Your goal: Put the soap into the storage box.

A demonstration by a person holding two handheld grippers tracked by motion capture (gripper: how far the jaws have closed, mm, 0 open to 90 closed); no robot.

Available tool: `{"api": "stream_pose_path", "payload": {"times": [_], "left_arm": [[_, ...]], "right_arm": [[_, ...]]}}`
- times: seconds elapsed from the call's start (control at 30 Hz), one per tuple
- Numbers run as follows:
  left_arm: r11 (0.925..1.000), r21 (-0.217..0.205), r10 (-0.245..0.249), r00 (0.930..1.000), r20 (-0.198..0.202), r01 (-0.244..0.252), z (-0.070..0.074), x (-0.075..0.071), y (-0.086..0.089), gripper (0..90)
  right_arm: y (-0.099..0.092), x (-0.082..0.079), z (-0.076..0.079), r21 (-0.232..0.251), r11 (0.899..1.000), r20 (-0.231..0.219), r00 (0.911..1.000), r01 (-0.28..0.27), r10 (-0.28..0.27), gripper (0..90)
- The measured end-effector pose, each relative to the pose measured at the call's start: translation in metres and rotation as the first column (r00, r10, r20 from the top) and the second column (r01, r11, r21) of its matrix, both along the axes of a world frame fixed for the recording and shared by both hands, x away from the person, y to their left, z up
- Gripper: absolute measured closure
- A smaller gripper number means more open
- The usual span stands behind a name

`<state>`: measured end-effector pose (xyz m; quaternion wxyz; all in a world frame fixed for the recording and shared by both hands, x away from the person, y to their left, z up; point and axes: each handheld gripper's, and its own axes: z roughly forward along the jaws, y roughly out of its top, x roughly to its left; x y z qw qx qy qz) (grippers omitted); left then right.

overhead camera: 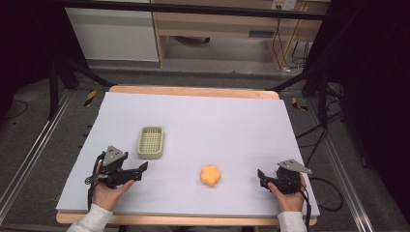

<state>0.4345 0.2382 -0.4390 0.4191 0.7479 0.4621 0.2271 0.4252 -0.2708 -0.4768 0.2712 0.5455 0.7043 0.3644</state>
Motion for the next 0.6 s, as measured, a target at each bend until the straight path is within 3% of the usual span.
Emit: {"api": "stream_pose_path", "payload": {"times": [0.17, 0.5, 0.6], "left_arm": [[0.9998, -0.002, -0.019, 0.9998, 0.002, 0.019, 0.003, 0.000, -0.009, 15.8], [0.9958, 0.045, -0.080, 0.9968, 0.003, 0.080, 0.005, 0.001, -0.030, 15.7], [0.9948, 0.040, -0.094, 0.9956, 0.004, 0.094, 0.006, 0.002, -0.036, 15.7]], "right_arm": [[-0.002, 0.000, -0.001, 0.001, 1.000, -0.001, 1.0000, 0.003, -0.003, 12.0], [-0.002, -0.001, -0.001, 0.005, 1.000, 0.004, 0.9998, 0.017, -0.017, 11.8], [-0.003, -0.001, 0.000, 0.009, 1.000, 0.009, 0.9997, 0.023, -0.023, 11.9]]}}
